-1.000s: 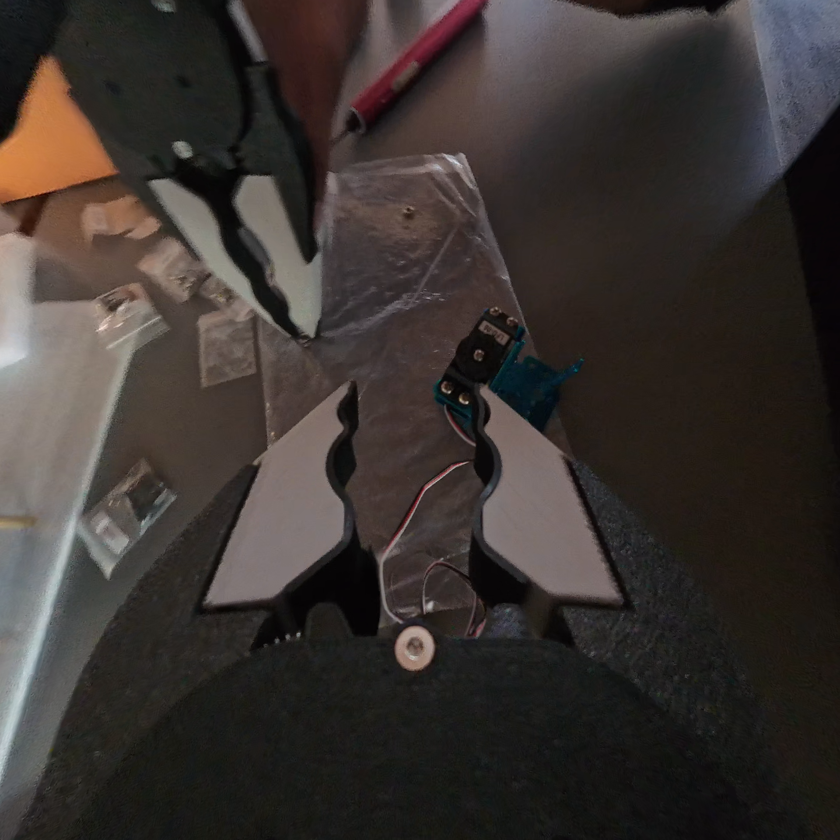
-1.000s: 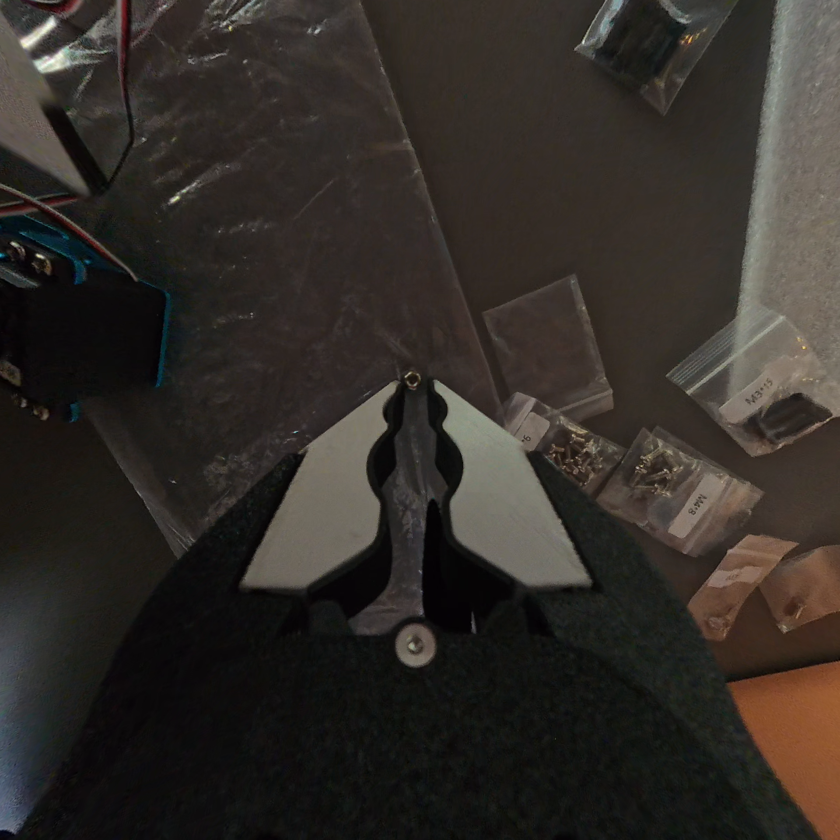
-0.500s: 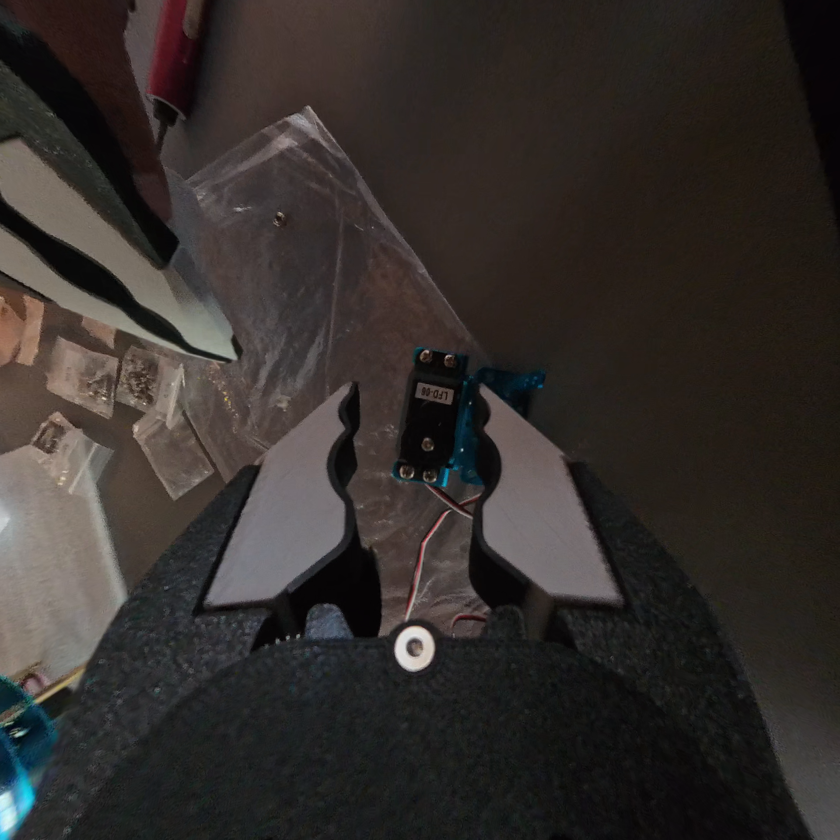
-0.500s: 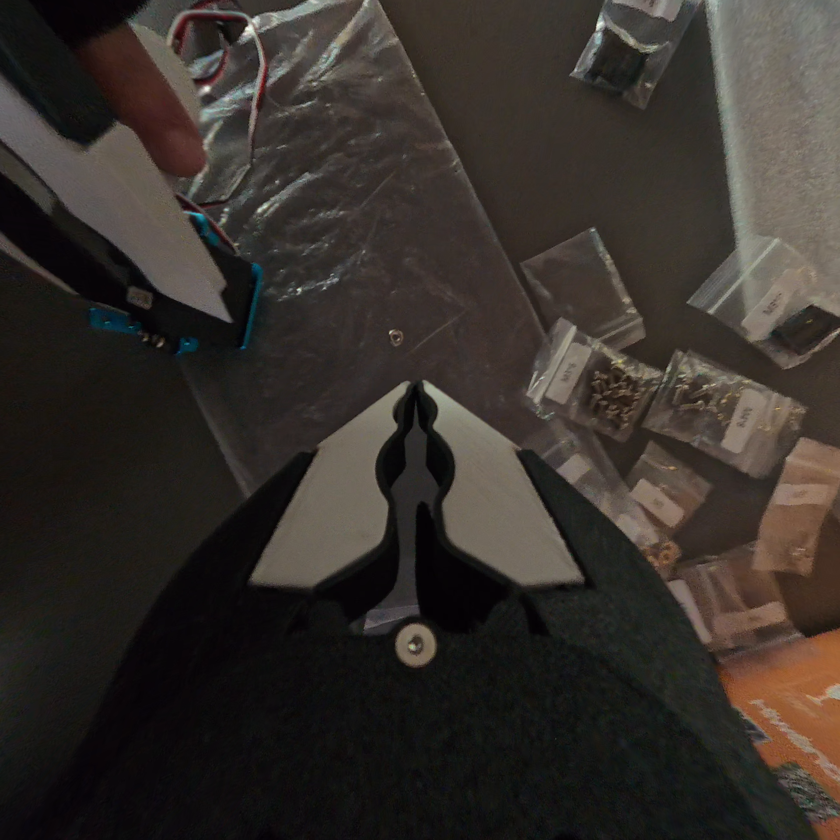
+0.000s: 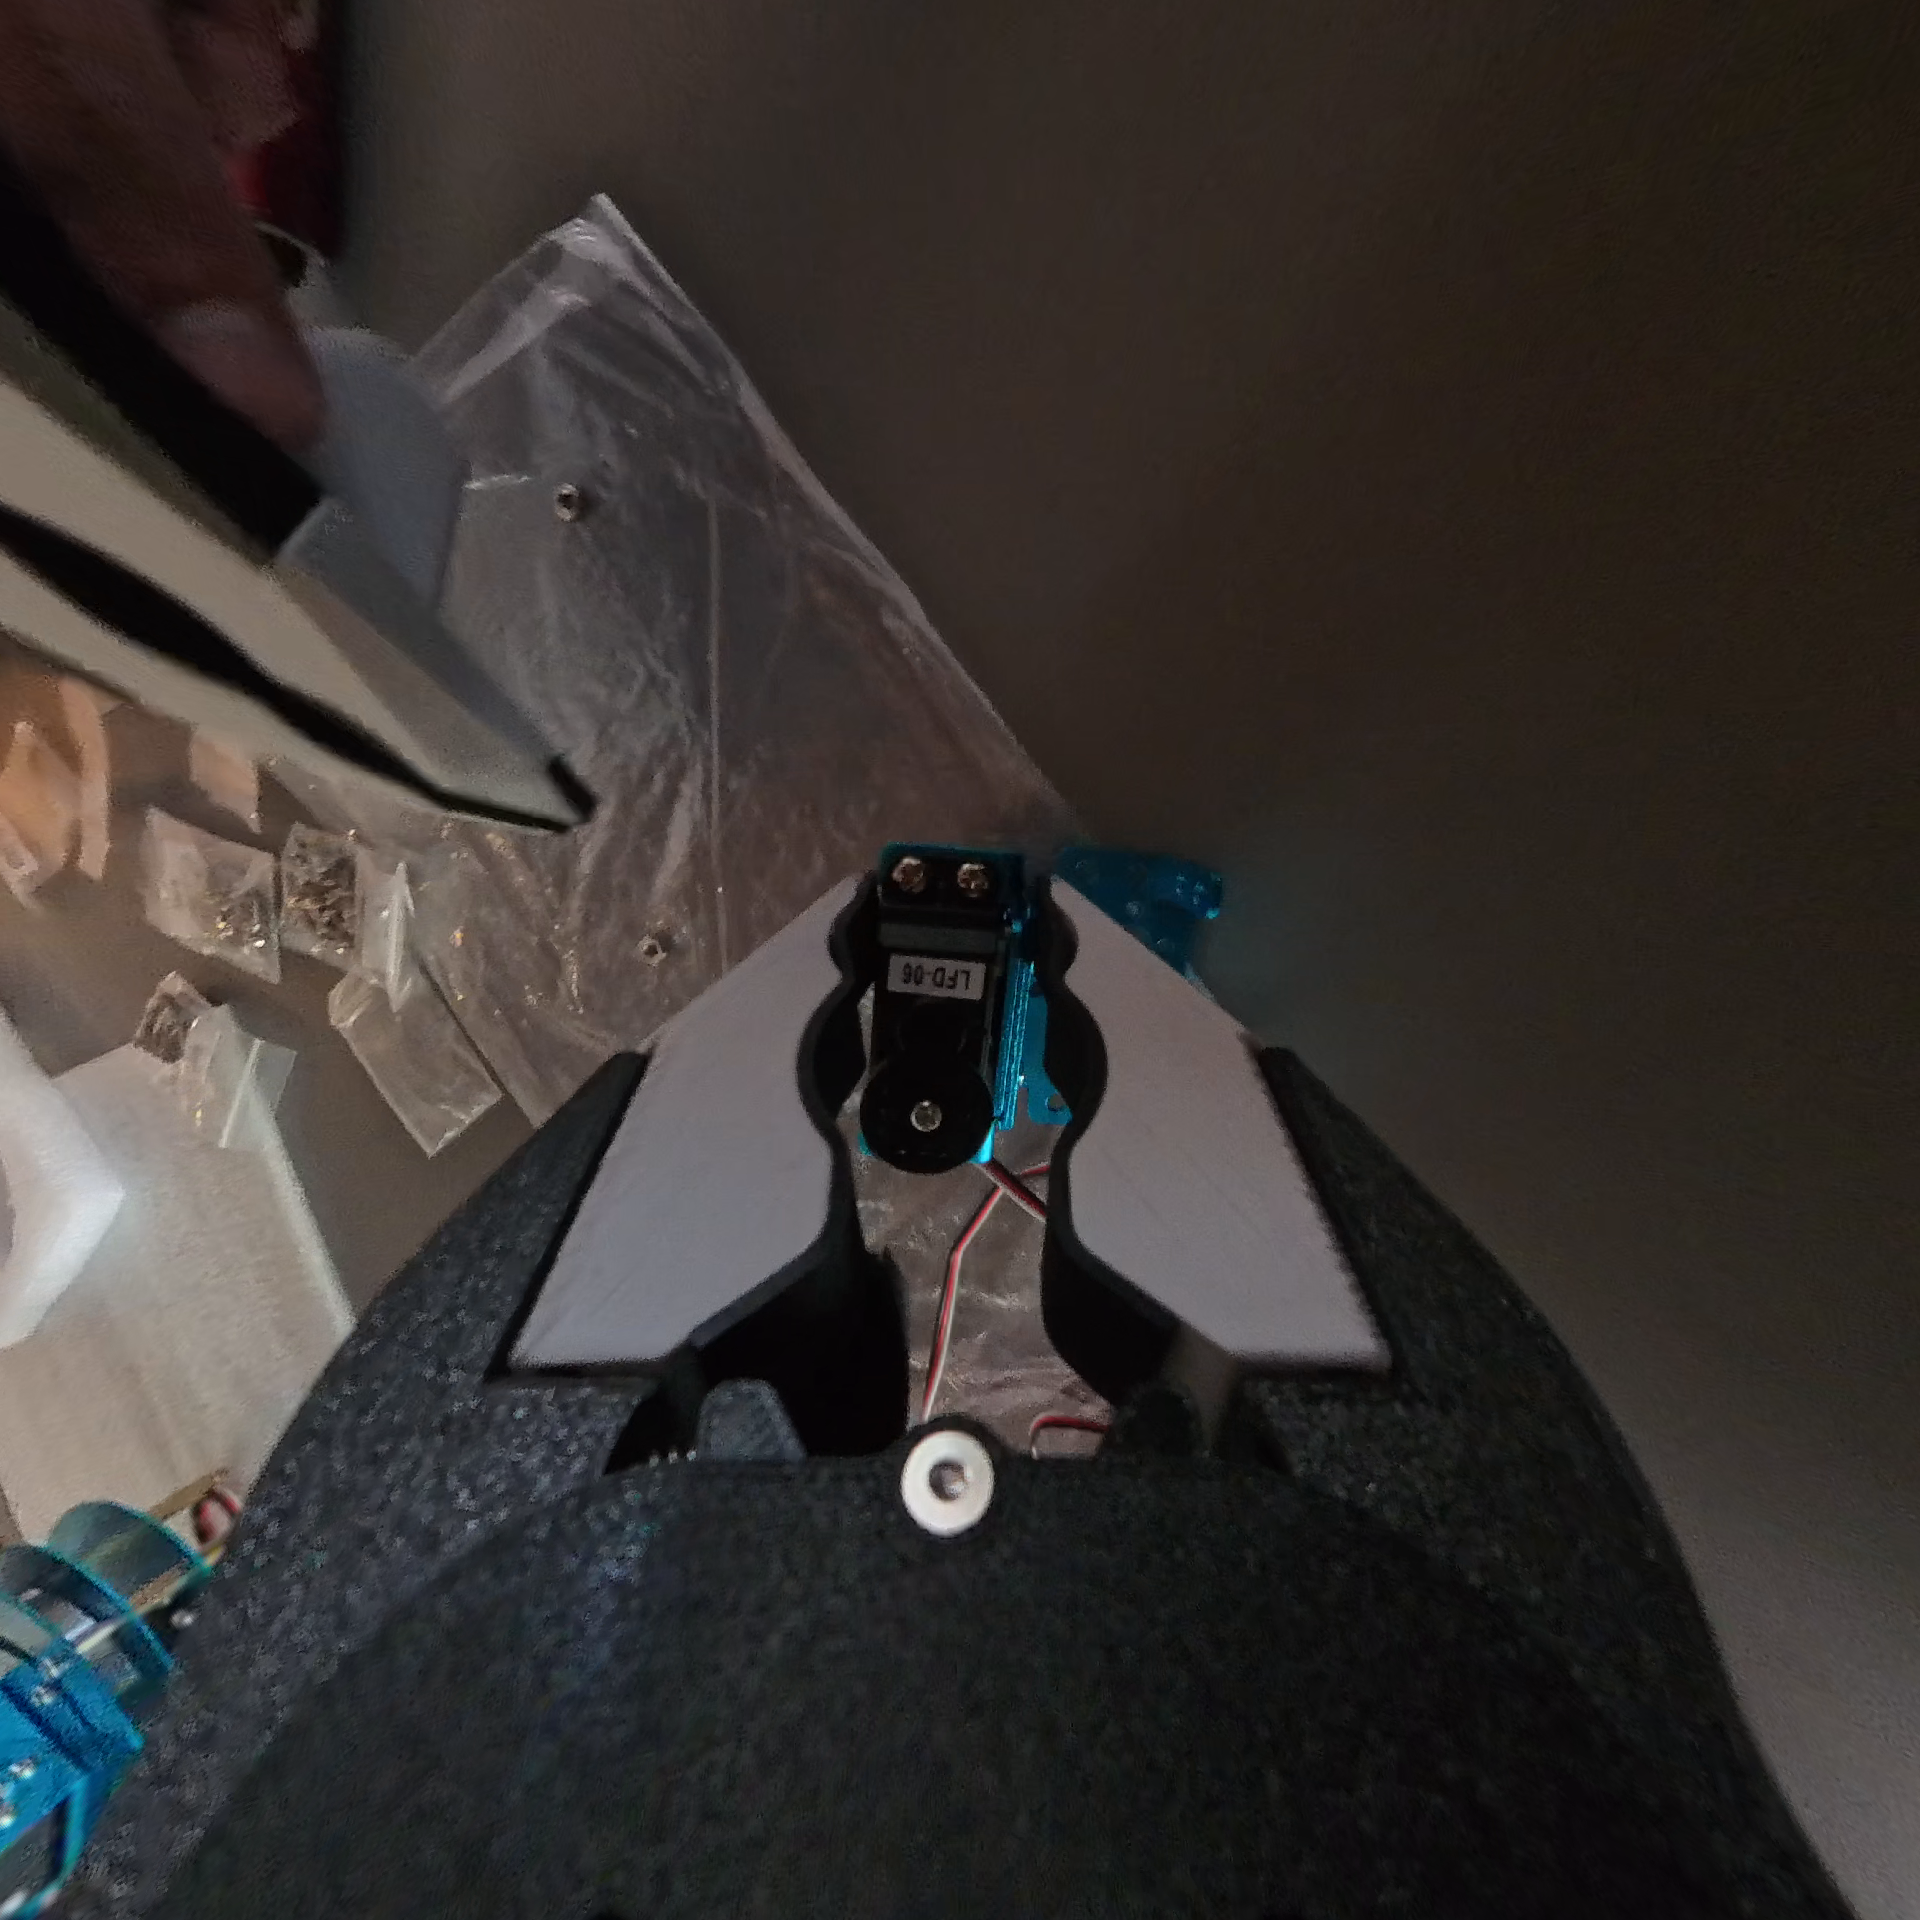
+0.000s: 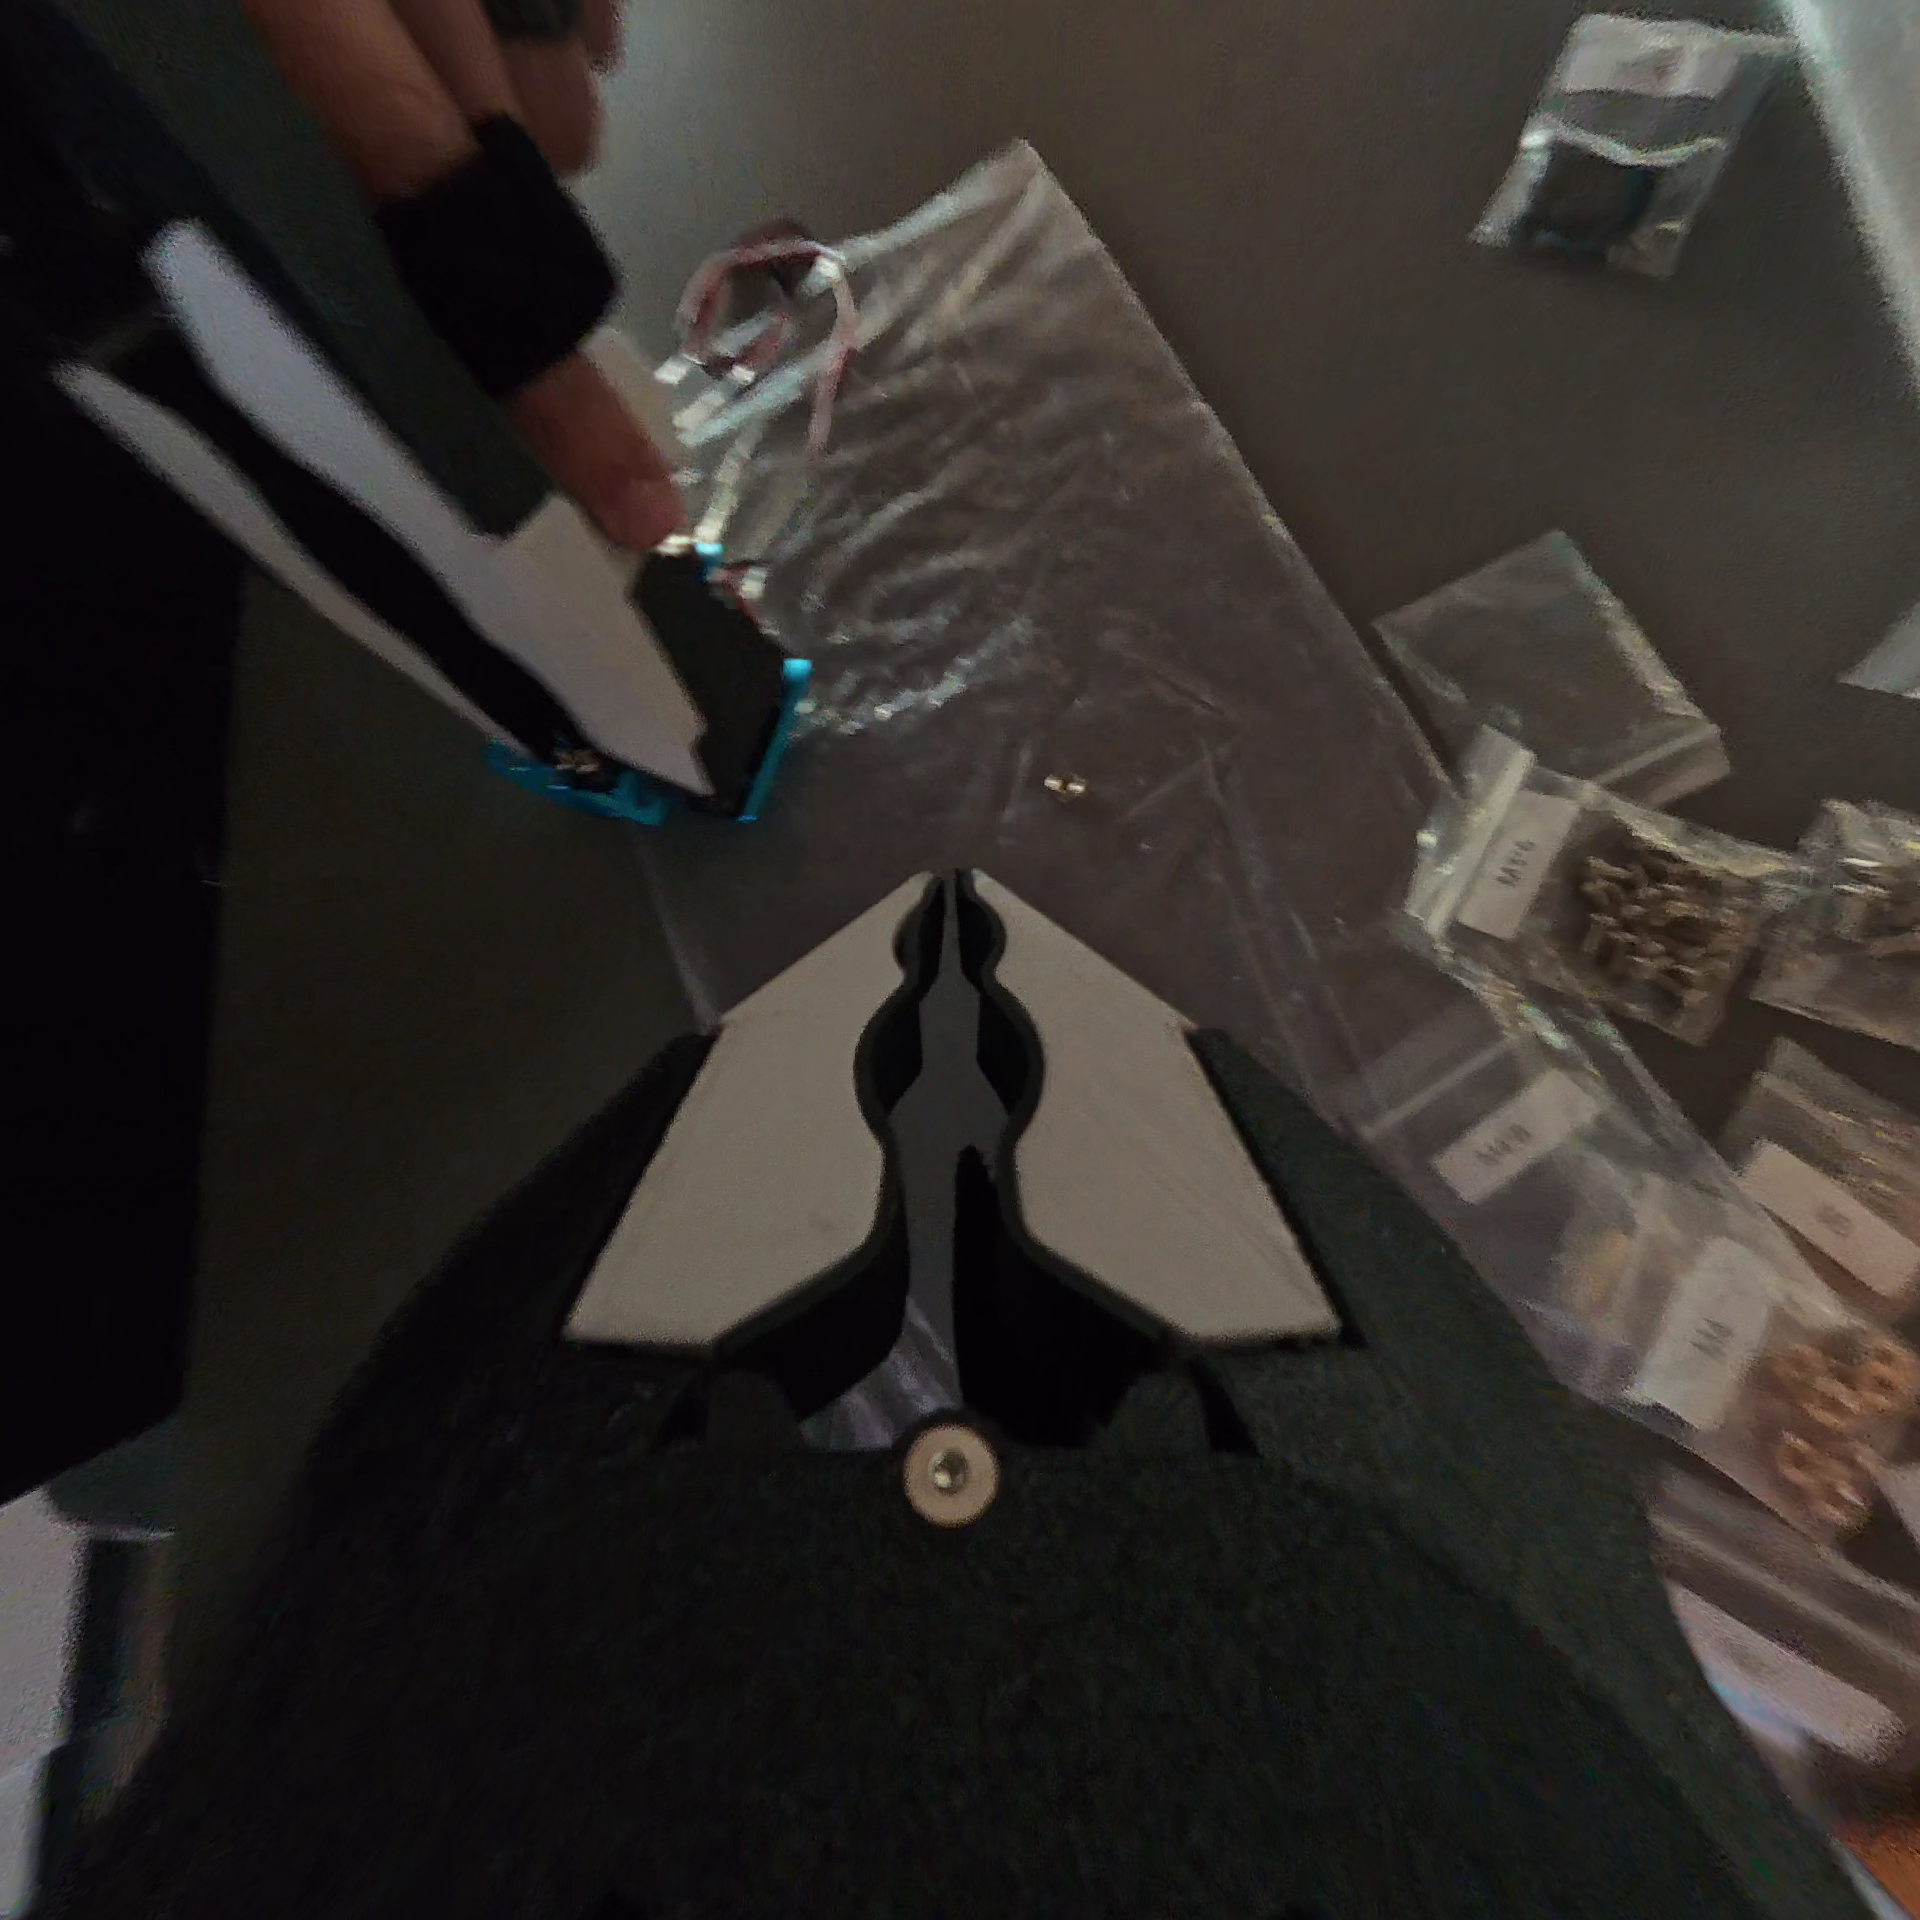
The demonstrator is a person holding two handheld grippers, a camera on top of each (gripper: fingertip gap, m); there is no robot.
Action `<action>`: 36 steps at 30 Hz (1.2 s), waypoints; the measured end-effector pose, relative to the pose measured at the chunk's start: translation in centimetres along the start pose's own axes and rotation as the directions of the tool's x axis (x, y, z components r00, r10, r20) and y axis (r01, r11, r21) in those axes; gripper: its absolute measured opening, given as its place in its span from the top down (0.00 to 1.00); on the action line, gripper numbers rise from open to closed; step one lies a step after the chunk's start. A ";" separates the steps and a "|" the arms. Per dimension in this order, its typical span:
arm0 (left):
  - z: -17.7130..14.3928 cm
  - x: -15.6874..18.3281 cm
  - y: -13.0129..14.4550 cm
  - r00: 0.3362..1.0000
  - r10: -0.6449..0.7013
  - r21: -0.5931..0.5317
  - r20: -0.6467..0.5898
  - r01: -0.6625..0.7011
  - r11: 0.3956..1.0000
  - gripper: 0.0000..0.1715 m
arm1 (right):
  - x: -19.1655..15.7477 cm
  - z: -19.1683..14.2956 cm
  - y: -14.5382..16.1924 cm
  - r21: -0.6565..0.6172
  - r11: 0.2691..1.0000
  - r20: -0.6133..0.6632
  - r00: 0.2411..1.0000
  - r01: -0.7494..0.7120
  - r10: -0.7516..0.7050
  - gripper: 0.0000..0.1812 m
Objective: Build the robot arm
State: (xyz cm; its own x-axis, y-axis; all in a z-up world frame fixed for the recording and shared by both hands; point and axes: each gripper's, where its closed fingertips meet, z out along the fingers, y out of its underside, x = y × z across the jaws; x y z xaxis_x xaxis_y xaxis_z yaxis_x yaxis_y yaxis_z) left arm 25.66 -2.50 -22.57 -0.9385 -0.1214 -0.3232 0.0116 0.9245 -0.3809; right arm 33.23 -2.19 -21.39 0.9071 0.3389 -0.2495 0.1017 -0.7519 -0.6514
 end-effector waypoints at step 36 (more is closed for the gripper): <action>-2.8 -0.1 3.4 0.914 -0.405 0.482 -0.025 0.366 0.796 0.83 | -5.8 5.3 -3.1 0.063 0.961 0.057 0.960 0.271 -0.274 0.84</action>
State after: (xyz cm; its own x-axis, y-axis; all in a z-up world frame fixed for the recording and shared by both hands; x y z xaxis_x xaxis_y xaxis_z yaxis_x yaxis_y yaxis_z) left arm 24.88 1.65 -21.43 -0.8711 -0.4765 -0.1191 -0.1681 0.5171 -0.8392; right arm 25.47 1.20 -21.76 0.8197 0.5637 -0.1018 0.3177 -0.5951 -0.7382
